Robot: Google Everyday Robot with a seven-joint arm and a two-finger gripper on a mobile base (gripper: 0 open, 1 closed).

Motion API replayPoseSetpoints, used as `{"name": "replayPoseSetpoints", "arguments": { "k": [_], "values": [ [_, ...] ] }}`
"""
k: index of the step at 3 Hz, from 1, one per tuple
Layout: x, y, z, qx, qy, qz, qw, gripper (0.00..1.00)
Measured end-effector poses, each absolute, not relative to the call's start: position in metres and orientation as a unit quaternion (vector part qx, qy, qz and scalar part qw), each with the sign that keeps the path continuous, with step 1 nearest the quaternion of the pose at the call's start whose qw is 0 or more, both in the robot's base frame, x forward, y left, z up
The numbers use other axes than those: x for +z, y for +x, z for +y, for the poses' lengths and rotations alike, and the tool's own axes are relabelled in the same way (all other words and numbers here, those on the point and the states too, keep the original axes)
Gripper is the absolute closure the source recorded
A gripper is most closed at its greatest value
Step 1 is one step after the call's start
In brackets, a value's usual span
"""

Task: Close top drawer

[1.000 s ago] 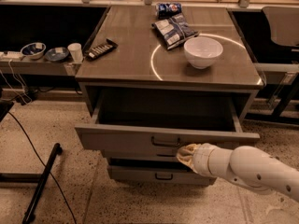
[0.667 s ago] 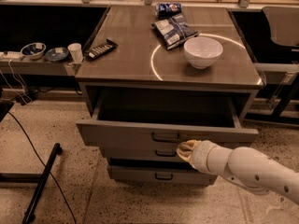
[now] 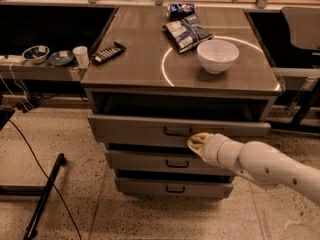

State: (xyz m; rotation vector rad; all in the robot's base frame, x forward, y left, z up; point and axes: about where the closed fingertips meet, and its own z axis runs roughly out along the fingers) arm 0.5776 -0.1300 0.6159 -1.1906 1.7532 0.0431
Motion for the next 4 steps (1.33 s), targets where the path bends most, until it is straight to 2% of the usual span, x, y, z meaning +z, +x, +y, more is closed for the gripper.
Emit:
{"name": "replayPoseSetpoints", "arguments": {
  "k": [1, 4],
  "values": [
    [0.618, 0.612, -0.132, 0.037, -0.487, 0.721, 0.491, 1.0],
    [0.598, 0.608, -0.153, 0.034, -0.5, 0.718, 0.483, 1.0]
  ]
}}
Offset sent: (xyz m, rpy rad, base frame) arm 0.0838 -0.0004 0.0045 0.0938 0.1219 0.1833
